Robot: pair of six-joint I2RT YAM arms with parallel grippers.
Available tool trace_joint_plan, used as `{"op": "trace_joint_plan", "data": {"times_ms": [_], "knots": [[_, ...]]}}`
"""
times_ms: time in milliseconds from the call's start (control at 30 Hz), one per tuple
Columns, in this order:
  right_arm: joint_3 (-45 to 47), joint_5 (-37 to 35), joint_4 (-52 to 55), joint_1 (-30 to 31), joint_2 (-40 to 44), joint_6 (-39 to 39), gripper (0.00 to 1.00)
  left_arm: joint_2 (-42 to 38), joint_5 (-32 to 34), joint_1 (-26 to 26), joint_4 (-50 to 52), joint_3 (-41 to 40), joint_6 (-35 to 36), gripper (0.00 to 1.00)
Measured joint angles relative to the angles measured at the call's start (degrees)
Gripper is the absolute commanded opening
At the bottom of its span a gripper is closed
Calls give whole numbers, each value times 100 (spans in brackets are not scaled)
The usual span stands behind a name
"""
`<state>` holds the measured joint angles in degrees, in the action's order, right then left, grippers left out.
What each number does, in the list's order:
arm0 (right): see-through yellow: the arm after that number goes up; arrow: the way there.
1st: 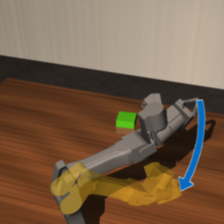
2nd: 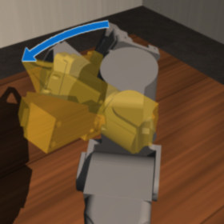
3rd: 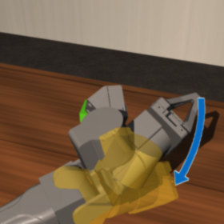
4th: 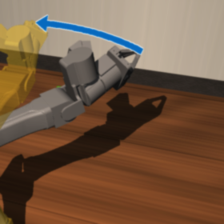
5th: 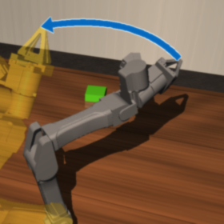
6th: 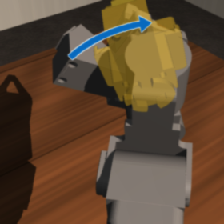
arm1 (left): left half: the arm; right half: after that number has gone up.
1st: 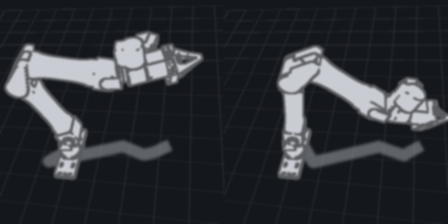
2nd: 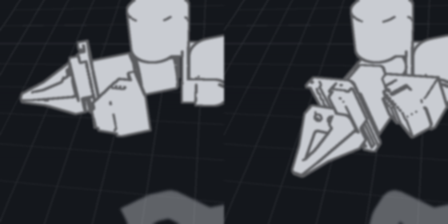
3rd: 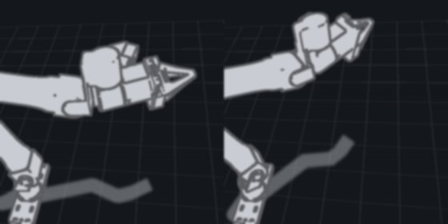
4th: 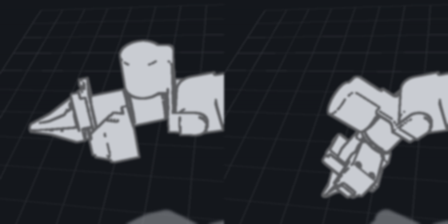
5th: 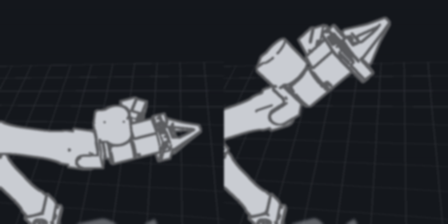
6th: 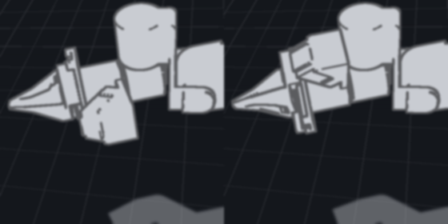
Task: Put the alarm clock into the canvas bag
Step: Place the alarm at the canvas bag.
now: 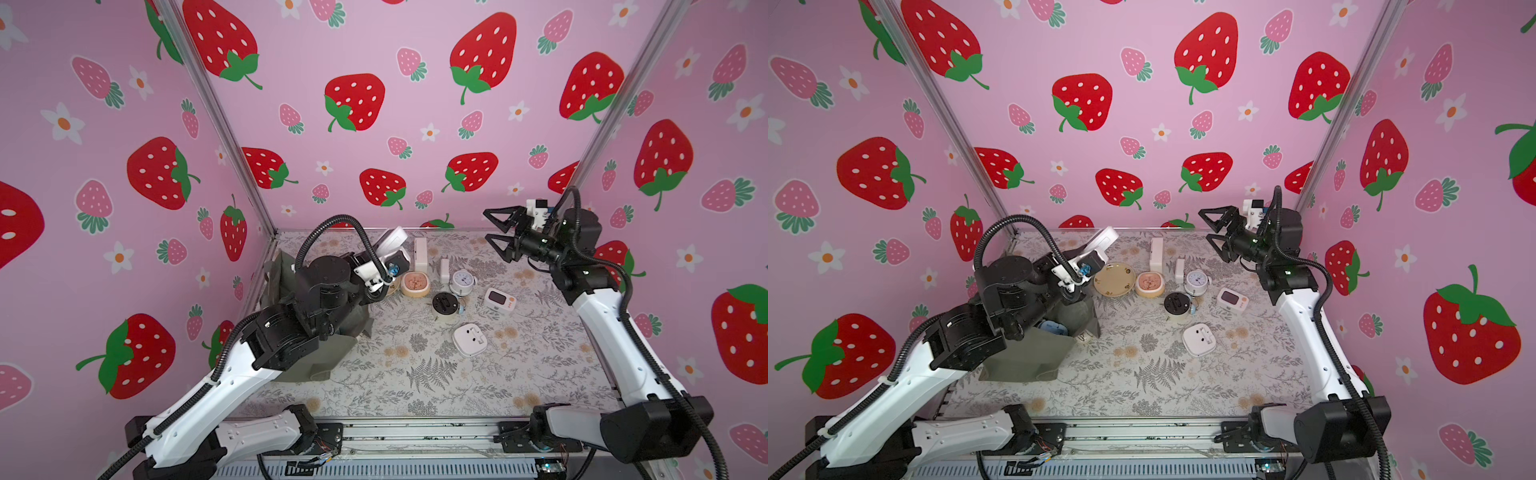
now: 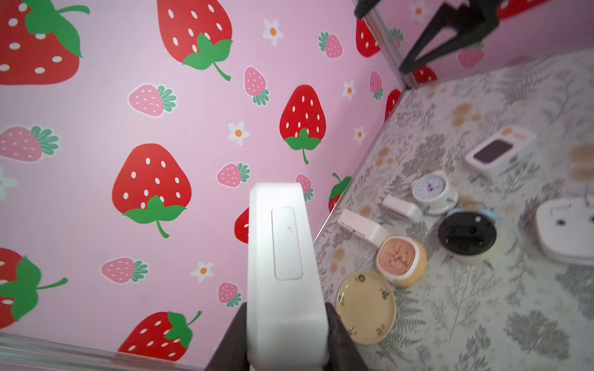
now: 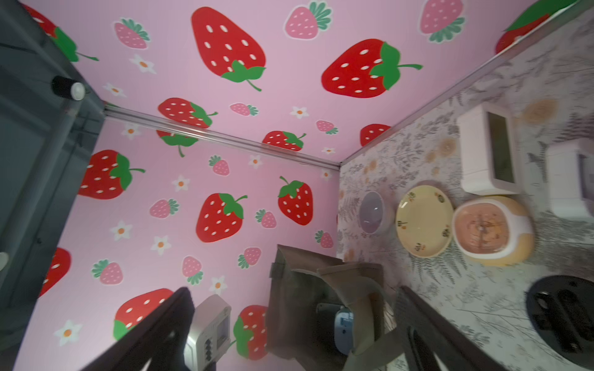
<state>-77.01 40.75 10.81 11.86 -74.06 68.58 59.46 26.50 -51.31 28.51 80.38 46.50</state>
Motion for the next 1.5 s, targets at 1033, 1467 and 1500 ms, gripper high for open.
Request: {"op": "trace_joint_plan", "data": {"times_ms": [1033, 1467, 1500], "knots": [[610, -535, 2208, -42, -306, -2037, 100, 1137, 1405, 1777, 3713, -778, -1346, 38], [516, -1158, 3003, -50, -306, -2927, 100, 1891, 1012, 2288, 4124, -597, -2356, 48], [516, -1204, 3047, -52, -306, -2986, 100, 1895, 968, 2330, 4144, -581, -2430, 53]]}}
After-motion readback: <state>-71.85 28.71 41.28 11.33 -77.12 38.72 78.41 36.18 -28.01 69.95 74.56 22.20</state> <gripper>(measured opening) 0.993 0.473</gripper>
